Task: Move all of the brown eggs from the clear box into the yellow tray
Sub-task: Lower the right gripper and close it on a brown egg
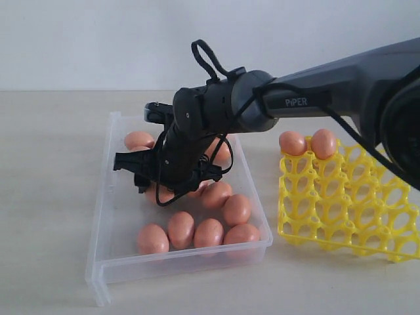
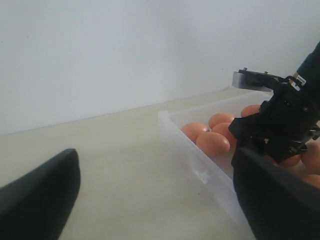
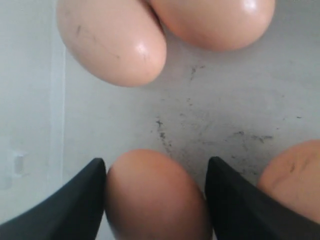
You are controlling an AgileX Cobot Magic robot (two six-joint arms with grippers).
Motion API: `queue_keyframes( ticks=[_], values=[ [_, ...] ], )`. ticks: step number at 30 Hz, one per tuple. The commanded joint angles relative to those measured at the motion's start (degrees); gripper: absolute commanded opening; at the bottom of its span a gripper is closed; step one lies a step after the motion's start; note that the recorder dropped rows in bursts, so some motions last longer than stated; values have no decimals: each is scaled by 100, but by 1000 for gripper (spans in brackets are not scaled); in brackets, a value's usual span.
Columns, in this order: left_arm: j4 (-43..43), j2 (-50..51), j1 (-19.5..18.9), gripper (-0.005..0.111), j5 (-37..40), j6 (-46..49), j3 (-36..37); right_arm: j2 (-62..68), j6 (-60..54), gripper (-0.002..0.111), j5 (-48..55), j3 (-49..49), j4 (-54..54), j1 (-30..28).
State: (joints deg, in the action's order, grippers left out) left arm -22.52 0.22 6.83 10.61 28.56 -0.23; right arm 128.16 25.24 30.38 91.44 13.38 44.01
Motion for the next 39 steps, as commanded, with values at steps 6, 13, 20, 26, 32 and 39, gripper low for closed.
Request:
queue_keyframes(
  ticks=[6,13,20,26,32,39],
  values=[
    [-38,-22,37,78,-43,-45,23,81,-1042,54,404,12,-326,-13],
    [-38,-22,37,78,-43,-45,23,-71,-2740,54,769,12,-825,-2],
    [-38,-22,37,78,-43,-45,23,-184,-3474,54,546,12,-917,-2],
    [-38,-22,37,78,-43,-45,23,-172,-3173,54,278,24,-905,-2],
    [-38,-22,37,78,-43,-45,23,-172,-3330,54,236,69,-940,-2],
    [-38,-22,37,78,-43,-45,23,-172,-2960,54,-151,69,-891,-2]
  ],
)
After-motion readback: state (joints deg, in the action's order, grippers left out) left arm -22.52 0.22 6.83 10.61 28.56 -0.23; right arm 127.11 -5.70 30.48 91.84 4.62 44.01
